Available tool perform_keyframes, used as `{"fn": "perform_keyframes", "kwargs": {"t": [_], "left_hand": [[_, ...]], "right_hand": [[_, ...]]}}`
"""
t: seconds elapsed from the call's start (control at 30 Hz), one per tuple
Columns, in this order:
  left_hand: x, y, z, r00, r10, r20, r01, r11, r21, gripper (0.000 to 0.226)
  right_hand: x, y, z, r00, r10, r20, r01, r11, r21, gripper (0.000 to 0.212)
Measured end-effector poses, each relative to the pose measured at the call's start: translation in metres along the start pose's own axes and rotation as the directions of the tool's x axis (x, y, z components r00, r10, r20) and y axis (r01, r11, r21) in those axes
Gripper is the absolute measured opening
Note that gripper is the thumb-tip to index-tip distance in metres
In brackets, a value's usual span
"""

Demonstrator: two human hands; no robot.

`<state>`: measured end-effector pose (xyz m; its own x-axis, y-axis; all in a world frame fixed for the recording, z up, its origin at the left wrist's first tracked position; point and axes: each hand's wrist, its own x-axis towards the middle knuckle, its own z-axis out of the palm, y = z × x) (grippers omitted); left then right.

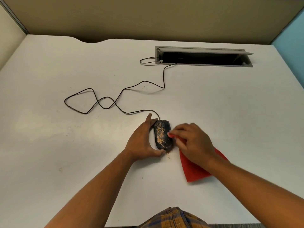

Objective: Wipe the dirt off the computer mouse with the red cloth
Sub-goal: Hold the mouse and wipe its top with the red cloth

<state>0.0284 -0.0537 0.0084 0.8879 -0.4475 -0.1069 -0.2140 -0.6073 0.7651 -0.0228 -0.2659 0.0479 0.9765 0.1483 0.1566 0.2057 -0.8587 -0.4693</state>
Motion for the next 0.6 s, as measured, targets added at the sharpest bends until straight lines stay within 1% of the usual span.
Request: {"fn": "perform_keyframes", "kwargs": {"t": [0.1, 0.2, 0.23, 0.3, 0.43, 0.53, 0.6], "left_hand": [[0.0, 0.002, 0.0, 1.0, 0.005, 0.005, -0.005, 1.0, -0.001, 0.139], [0.0, 0.003, -0.001, 1.0, 0.004, 0.012, -0.004, 1.0, 0.001, 0.138], [0.0, 0.003, -0.001, 1.0, 0.0, 0.013, 0.0, 1.0, -0.001, 0.138], [0.0, 0.002, 0.0, 1.0, -0.003, 0.015, 0.003, 1.0, -0.005, 0.138], [0.0, 0.0, 0.0, 1.0, 0.005, 0.01, -0.005, 1.0, -0.007, 0.138], [-0.001, 0.0, 0.001, 1.0, 0.011, 0.003, -0.011, 1.0, -0.003, 0.136], [-0.001, 0.0, 0.001, 1.0, 0.015, -0.003, -0.015, 1.0, -0.002, 0.136]], "right_hand": [[0.041, 0.01, 0.004, 0.993, 0.106, 0.049, -0.106, 0.994, -0.004, 0.029], [0.065, 0.015, 0.013, 0.972, 0.133, 0.193, -0.127, 0.991, -0.043, 0.032], [0.067, 0.016, 0.016, 0.967, 0.133, 0.218, -0.126, 0.991, -0.049, 0.033], [0.059, 0.015, 0.019, 0.971, 0.129, 0.201, -0.122, 0.991, -0.045, 0.033], [0.015, 0.011, 0.018, 0.99, 0.098, 0.098, -0.1, 0.995, 0.023, 0.034], [-0.02, 0.008, 0.016, 0.999, 0.025, 0.04, -0.025, 1.0, 0.005, 0.035], [-0.035, 0.008, 0.016, 0.999, -0.036, 0.038, 0.037, 0.999, -0.021, 0.033]]}}
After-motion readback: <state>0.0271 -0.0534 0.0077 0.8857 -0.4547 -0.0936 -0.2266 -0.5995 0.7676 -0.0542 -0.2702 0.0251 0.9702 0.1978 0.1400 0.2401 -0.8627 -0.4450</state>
